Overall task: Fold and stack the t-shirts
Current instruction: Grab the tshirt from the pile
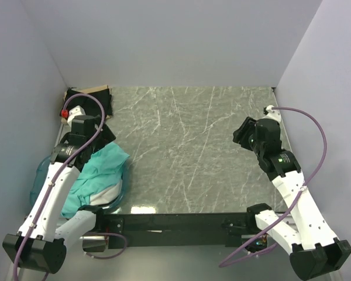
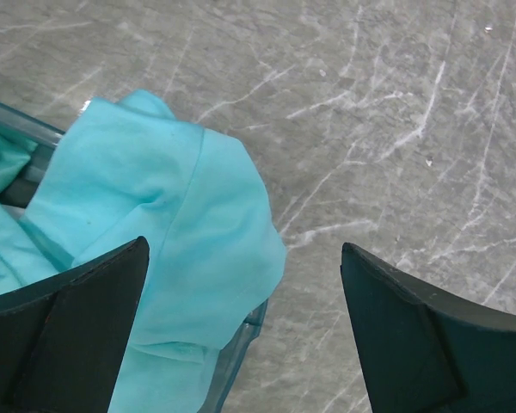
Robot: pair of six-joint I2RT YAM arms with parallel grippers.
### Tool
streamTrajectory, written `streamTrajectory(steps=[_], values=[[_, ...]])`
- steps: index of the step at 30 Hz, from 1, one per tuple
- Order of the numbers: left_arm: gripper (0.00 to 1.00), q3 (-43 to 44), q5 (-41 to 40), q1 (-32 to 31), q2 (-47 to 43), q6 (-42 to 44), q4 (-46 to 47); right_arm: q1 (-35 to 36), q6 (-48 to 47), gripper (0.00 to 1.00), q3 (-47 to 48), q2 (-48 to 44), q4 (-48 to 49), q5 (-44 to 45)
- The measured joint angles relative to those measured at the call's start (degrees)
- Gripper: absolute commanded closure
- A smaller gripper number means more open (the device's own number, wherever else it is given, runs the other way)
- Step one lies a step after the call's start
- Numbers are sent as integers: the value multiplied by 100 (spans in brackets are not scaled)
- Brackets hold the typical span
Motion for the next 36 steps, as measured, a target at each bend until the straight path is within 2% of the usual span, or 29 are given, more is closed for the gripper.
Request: streamTrajectory(steps=[10, 17, 27, 31, 36], values=[[1, 155, -492, 0, -203, -42, -608, 0, 9, 40, -96, -20, 33, 13], [0, 522, -398, 0, -48, -575, -1488, 0, 140, 40, -186, 96, 205, -74], [0, -369, -50, 0, -125, -1344, -2396, 0, 326, 40, -656, 94, 463, -160], [1, -413, -155, 0, -251, -1532, -2365, 0, 361, 40, -796, 85, 544, -162], [1, -549, -262, 0, 238, -1565, -2240, 0, 391, 40, -817, 157, 590, -201]])
